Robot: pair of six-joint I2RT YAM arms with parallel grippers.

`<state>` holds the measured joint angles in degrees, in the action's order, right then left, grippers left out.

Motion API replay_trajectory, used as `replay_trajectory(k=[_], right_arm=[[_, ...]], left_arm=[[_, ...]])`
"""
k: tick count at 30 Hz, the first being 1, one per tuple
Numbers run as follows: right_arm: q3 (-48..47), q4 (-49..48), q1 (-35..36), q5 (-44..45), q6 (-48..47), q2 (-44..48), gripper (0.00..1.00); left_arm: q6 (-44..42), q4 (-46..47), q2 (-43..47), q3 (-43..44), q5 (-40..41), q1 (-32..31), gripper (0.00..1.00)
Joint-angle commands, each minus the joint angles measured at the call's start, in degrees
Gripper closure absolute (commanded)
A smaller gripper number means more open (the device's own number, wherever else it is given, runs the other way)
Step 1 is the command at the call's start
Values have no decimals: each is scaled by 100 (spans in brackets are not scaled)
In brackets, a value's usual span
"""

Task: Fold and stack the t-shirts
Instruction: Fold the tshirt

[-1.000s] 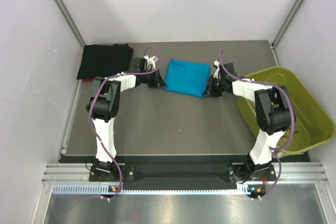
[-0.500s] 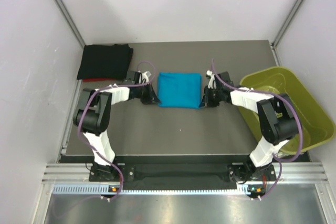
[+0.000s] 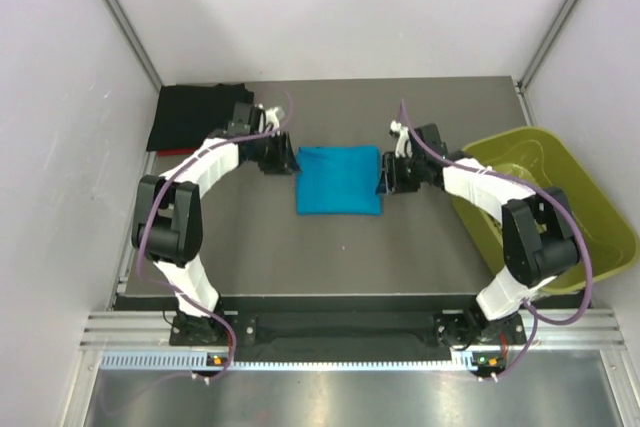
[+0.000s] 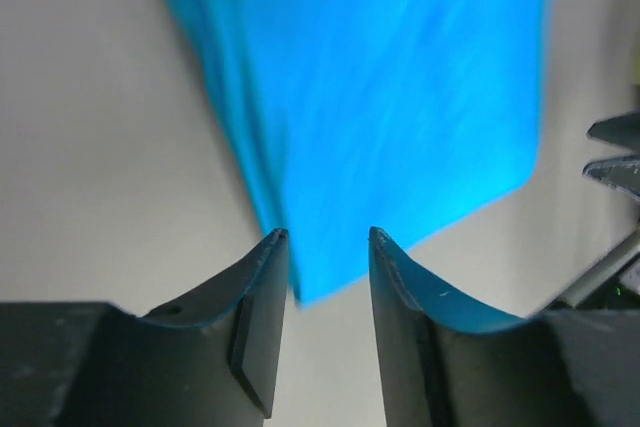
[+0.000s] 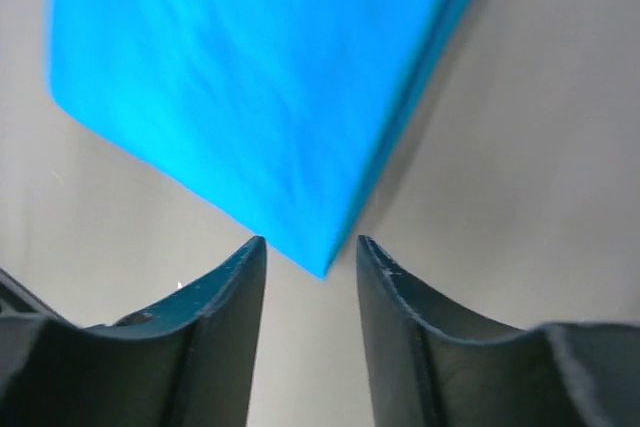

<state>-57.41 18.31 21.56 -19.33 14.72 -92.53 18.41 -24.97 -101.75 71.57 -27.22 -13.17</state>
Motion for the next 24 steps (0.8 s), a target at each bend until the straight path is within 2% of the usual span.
replay_trajectory(k=[1,5,8,12,24], right_arm=[[-981,339,-152,53,-575,-299,60],[-1912,533,-240,-211,-707,-879,71],[-2404,595,-249,-492,-769,-1293,74],[-2854,674,-266,-677,-804,-1837,76],[-3610,481,-433,-712,-672,-2875,84]], left_arm=[[-882,-210,-614,1039,-422,139,59],[-1033,-517,-1451,1921,-1459,148,65],[-963,-421,-1873,2168,-1909,148,68],[-910,-281,-2199,2352,-2041,148,69],[-84,581,-2621,2810,-1418,209,70]])
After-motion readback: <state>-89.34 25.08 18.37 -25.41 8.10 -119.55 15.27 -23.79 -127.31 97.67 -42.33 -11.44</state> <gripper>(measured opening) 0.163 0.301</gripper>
